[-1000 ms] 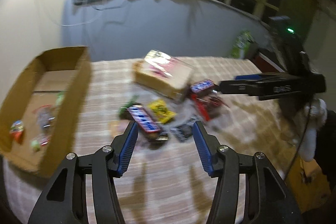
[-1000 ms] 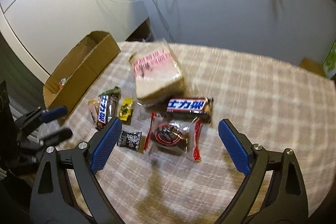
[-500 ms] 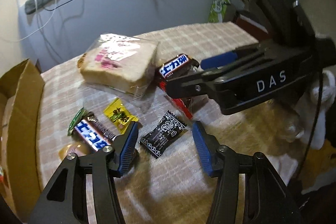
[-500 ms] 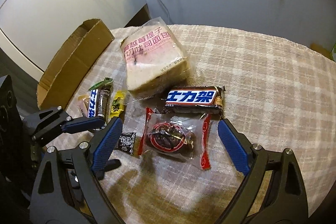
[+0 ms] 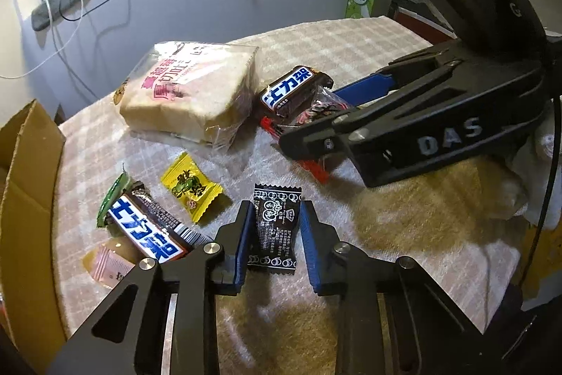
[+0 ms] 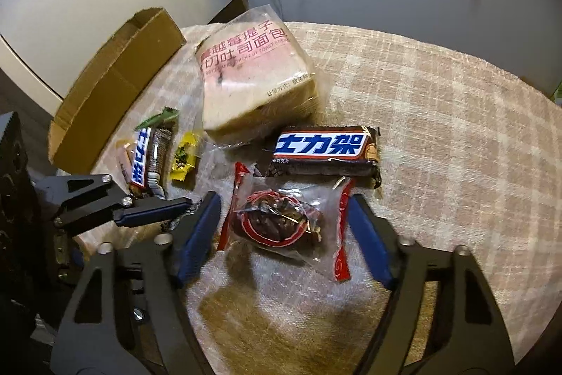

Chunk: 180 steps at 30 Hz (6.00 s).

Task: Organize snacks
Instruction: 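Move both tools back to the snacks and grasp the black wrapped candy with the left tool, then carry the black candy into the box while the right tool carries the bagged pastry there, then open both, then move both open tools back over the snacks on the bed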

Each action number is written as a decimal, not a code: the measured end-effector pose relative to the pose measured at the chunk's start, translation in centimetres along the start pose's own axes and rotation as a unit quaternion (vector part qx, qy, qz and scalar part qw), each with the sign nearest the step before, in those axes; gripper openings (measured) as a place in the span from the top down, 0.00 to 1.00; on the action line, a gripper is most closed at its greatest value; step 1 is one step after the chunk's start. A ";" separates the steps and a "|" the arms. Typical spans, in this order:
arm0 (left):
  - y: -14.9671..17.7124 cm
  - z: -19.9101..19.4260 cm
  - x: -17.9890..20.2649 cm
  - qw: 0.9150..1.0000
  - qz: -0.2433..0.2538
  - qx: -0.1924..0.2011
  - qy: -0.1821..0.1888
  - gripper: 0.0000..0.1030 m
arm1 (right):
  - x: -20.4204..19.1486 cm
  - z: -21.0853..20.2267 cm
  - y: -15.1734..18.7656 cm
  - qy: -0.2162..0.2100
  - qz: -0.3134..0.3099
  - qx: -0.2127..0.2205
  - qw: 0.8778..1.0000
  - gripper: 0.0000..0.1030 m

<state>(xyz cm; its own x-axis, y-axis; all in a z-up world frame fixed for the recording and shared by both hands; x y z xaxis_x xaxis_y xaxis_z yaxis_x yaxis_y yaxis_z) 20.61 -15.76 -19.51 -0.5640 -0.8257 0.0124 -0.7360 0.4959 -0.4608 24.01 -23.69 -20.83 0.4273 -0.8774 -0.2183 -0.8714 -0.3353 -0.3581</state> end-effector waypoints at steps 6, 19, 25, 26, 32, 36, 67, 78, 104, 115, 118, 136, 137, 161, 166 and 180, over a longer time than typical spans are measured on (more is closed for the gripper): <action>0.4 -0.3 -0.2 1.000 -0.011 0.007 0.000 0.77 | -0.2 -0.1 -0.2 -0.007 -0.001 -0.001 1.000 0.45; 1.4 -3.5 -1.8 0.996 -0.073 0.052 0.019 0.77 | -0.1 -2.9 1.1 -0.029 0.030 0.035 0.999 0.47; 1.4 -5.9 -3.0 0.992 -0.094 0.084 0.020 0.77 | -1.2 -5.4 0.8 -0.034 0.023 0.061 0.997 0.47; 1.4 -6.3 -3.3 0.991 -0.096 0.088 0.018 0.77 | -1.6 -5.7 0.7 -0.036 0.020 0.065 0.997 0.47; 1.9 -8.5 -5.9 0.987 -0.117 0.110 0.001 0.77 | -4.7 -7.2 -1.4 -0.049 -0.002 0.089 0.995 0.47; 2.4 -10.1 -8.9 0.982 -0.142 0.122 -0.016 0.77 | -6.9 -7.7 -3.3 -0.055 -0.019 0.102 0.993 0.47; 7.7 -13.8 -24.1 0.947 -0.267 0.139 -0.115 0.77 | -21.9 -1.7 -14.4 -0.078 -0.122 0.096 0.985 0.47; 8.0 -13.1 -25.6 0.945 -0.275 0.130 -0.125 0.77 | -23.8 1.9 -16.0 -0.084 -0.128 0.068 0.986 0.46; 7.8 -13.8 -25.3 0.942 -0.269 0.135 -0.147 0.35 | -24.2 0.8 -16.7 -0.060 -0.137 0.092 0.984 0.09; 7.4 -14.9 -24.0 0.943 -0.263 0.142 -0.149 0.35 | -23.7 -1.1 -16.0 -0.057 -0.138 0.104 0.983 0.08; 7.4 -15.4 -23.5 0.942 -0.263 0.147 -0.150 0.35 | -23.5 -1.9 -15.5 -0.056 -0.141 0.110 0.982 0.08; 6.5 -16.8 -18.3 0.946 -0.246 0.169 -0.124 0.35 | -17.7 -7.8 -10.9 -0.063 -0.120 0.152 0.979 0.09; 6.4 -16.6 -17.8 0.948 -0.243 0.169 -0.120 0.35 | -16.8 -8.2 -10.5 -0.060 -0.117 0.157 0.979 0.08; 2.8 -7.5 -7.9 0.976 -0.195 0.095 -0.005 0.57 | 1.3 -5.5 -4.3 -0.027 -0.039 0.060 0.997 0.31; 2.5 -5.7 -7.7 0.977 -0.203 0.071 0.009 0.57 | 2.3 -2.9 -5.0 -0.052 -0.051 0.032 0.997 0.40; 1.6 -3.5 -7.8 0.977 -0.211 0.039 0.003 0.57 | 2.6 0.3 -5.5 -0.127 -0.050 -0.011 0.991 0.40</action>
<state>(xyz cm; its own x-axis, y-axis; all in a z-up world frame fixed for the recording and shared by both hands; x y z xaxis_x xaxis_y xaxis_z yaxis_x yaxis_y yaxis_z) 22.49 -7.58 -17.25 -0.2178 -0.9507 0.2208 -0.8733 0.0888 -0.4790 30.04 -24.03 -19.73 0.5559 -0.7261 -0.4046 -0.8256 -0.4259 -0.3701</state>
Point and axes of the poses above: each gripper's, at about its wrist camera, not at the fingertips, and z roughly the way its jaws point, x to its right, y to its underside, the point moved 9 cm from there along z, roughly the way its jaws point, and after that the axes turned 8 degrees about -x, right-handed, at the moved point
